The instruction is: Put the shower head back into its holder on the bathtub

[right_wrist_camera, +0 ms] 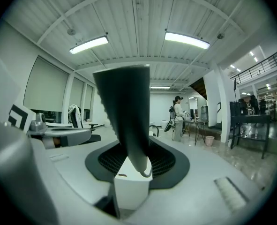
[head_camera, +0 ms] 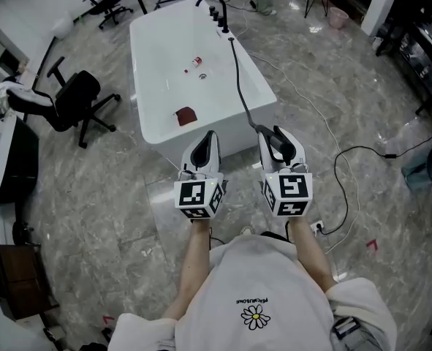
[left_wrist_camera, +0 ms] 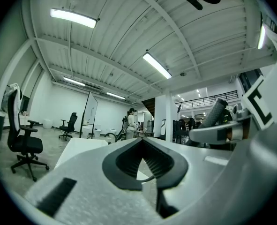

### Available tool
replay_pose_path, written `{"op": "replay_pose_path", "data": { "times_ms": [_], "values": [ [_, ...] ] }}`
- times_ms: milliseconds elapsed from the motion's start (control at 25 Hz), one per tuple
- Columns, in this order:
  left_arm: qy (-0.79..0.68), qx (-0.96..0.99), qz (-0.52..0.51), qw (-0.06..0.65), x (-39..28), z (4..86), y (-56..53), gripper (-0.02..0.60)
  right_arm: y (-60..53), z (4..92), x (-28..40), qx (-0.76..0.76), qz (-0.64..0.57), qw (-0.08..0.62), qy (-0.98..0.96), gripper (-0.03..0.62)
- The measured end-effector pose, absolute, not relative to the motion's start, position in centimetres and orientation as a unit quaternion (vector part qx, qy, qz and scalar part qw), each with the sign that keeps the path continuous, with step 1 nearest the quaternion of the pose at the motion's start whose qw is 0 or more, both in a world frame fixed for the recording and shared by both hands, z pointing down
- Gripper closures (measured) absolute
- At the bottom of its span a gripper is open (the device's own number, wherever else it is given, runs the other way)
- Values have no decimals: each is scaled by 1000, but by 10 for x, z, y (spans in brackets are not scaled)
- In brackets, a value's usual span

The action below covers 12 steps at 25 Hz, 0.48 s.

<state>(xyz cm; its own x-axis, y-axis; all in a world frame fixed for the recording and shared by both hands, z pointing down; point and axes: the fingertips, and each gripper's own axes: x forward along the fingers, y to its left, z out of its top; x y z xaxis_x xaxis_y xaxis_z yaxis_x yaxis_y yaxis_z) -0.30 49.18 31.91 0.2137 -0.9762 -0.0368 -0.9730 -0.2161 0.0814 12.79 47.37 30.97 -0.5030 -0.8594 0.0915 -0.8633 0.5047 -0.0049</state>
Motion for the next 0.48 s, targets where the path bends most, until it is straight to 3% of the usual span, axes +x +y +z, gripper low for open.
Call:
{"op": "replay_pose_path", "data": {
  "times_ms": [200, 480],
  "values": [
    [-613, 788, -33, 43, -13, 337, 476, 580, 443, 285, 109, 508, -12, 29, -861, 456],
    [-624, 777, -40, 71, -40, 358, 436, 580, 397, 316, 90, 501, -6, 64, -863, 456]
  ]
}}
